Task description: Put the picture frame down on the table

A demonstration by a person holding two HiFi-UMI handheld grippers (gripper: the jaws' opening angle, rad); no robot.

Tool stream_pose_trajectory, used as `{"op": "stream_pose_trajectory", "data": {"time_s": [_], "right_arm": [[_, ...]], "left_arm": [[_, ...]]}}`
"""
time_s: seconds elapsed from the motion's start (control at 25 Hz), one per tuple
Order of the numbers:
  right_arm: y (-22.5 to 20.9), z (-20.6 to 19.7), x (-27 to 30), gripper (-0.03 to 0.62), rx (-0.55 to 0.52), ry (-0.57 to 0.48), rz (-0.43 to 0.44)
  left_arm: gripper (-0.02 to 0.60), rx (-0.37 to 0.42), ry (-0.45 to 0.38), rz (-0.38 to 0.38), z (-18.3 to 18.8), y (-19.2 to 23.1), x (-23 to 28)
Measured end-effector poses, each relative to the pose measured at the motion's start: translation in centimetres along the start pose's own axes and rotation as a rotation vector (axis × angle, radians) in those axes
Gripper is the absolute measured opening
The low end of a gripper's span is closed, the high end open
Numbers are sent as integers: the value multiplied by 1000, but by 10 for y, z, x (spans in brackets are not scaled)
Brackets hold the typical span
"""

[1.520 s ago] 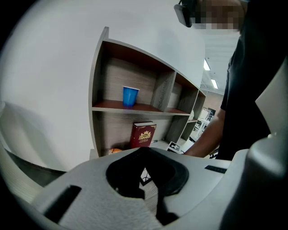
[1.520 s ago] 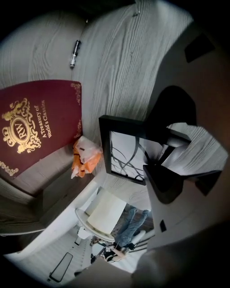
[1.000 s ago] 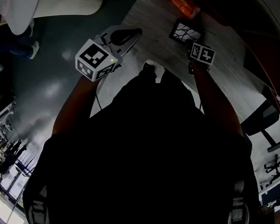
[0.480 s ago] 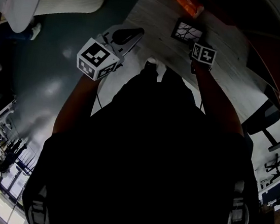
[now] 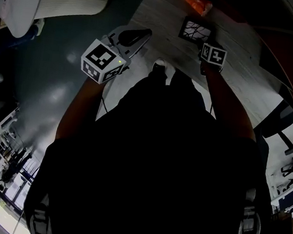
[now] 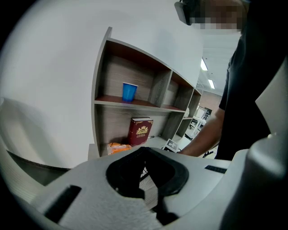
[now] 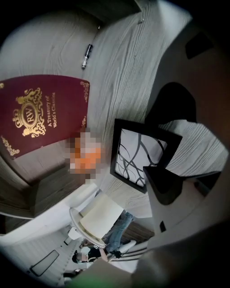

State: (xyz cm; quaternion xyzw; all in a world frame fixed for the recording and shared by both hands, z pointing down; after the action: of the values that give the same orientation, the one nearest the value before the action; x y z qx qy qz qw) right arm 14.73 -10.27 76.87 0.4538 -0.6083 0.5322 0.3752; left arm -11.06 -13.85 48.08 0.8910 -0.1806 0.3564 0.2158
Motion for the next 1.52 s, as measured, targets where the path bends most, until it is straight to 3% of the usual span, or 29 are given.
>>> {"op": "stream_pose_trajectory", "data": {"time_s": [0.64, 1.2, 1.52], "right_arm": [[-5, 0, -1, 279, 21, -12, 28], [-7, -1, -4, 288, 10, -6, 99], [-10, -1, -26, 288, 32, -56, 113]], "left_arm": [[15, -13, 52, -35, -6, 2, 7], [15, -8, 34, -24, -6, 0, 3], [15, 22, 36, -40, -4, -9, 4]]}}
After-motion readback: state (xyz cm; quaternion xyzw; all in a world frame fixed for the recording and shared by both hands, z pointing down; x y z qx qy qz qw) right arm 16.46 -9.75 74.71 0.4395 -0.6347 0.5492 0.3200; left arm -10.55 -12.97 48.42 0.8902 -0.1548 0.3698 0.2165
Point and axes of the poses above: the fingertips, and each gripper's own axes: x forward along the fingers, y to its left, z out of its top, the point moved 5 cm from there along -x, backward along the fingers, and after that the axes turned 14 degrees about y, right-handed, at the moved point
